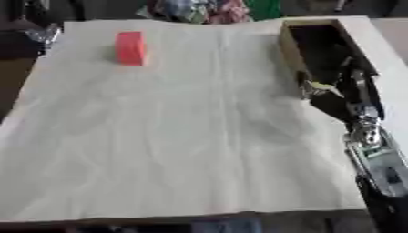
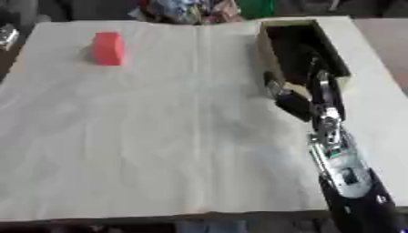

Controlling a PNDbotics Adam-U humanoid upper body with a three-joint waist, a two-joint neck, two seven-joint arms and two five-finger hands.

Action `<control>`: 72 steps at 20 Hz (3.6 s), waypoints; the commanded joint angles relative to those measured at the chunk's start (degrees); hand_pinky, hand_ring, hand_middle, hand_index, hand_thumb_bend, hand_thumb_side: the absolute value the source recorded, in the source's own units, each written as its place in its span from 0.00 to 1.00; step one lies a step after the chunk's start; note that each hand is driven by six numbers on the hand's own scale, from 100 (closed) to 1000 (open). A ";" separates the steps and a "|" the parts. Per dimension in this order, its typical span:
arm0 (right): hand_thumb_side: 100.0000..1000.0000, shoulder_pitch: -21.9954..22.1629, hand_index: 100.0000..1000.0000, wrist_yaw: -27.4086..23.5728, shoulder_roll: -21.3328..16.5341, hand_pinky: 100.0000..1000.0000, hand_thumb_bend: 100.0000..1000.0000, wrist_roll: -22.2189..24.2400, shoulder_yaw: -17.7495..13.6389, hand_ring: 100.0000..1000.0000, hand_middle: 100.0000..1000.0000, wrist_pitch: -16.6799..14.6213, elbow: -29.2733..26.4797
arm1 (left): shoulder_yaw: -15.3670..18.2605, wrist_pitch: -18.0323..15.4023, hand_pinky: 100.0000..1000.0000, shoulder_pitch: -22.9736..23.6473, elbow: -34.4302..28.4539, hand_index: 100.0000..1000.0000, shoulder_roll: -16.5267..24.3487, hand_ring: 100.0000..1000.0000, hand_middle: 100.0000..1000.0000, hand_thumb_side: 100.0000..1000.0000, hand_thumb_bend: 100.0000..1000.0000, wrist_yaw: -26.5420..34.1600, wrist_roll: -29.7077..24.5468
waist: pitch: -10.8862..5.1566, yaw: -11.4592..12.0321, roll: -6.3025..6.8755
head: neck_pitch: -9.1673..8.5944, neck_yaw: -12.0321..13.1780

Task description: Pick up objects on the table and place them in the box.

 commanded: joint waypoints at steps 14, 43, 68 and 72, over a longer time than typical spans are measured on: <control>0.08 -0.86 0.95 0.51 -1.06 0.71 0.30 1.05 0.88 0.80 0.84 -0.21 -0.55 | -2.70 -9.72 0.75 -13.67 19.18 0.82 -3.40 0.76 0.82 0.06 0.47 -27.08 -5.32 | -1.56 -2.00 0.72 | -0.77 0.58; 0.07 -4.53 0.94 -0.04 -0.92 0.69 0.29 1.90 3.50 0.79 0.83 -1.50 -2.96 | 7.59 -11.03 0.85 -18.15 37.98 0.89 -3.56 0.84 0.86 0.07 0.66 -52.12 3.63 | 1.18 -15.24 2.98 | -4.61 7.56; 0.07 -4.97 0.93 -0.63 -0.71 0.69 0.28 1.74 3.77 0.79 0.83 -1.56 -2.75 | 9.10 -9.97 0.86 -17.02 41.48 0.90 -3.53 0.85 0.89 0.10 0.58 -53.26 1.60 | 2.97 -16.08 3.17 | -4.09 15.23; 0.07 -5.16 0.93 -0.69 -0.73 0.69 0.28 1.70 3.84 0.79 0.83 -1.60 -2.77 | 9.05 -9.20 0.85 -16.78 41.76 0.89 -3.98 0.84 0.88 0.10 0.54 -54.04 3.69 | 3.36 -16.39 3.37 | -3.94 15.67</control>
